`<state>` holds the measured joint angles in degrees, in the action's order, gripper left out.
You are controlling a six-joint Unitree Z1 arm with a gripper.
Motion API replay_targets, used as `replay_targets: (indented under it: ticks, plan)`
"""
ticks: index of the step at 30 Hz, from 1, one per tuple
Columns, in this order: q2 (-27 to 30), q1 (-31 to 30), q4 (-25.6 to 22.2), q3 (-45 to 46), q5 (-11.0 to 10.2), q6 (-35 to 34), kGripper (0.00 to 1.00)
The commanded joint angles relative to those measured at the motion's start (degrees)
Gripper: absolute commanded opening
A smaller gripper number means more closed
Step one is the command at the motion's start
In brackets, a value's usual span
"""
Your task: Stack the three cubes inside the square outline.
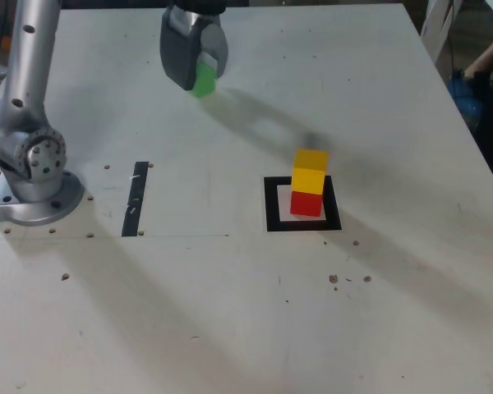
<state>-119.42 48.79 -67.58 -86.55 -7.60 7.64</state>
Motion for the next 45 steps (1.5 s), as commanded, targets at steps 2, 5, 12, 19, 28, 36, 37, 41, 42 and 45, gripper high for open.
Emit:
replay_targets:
  ticks: [2,5,12,19,28,36,37,41,42,45]
  plan:
    - [1.76,-2.61,-2.03,-1.48,-0.12,0.91,0.35]
    - [2.67,-6.90,-5.66,-3.90,-0.68,2.49,0.35]
    - [4.22,-22.38,-15.14,-10.80,-2.22,4.07,0.35]
    - [5.51,-37.06,-21.78,-20.23,-2.17,3.96,0.35]
    - [5.02,-47.16,-23.35,-19.14,-3.12,2.56,0.35]
    - [4.37,-52.59,-23.28,-19.91,-2.59,-0.25,0.35]
    - [4.68,-53.26,-23.42,-20.26,-2.46,-0.66,0.35]
    - [5.26,-55.57,-23.74,-21.06,-1.98,-2.19,0.35]
    - [5.14,-55.95,-23.75,-21.10,-1.75,-2.47,0.35]
    - [4.54,-56.61,-23.69,-21.00,-0.92,-3.05,0.35]
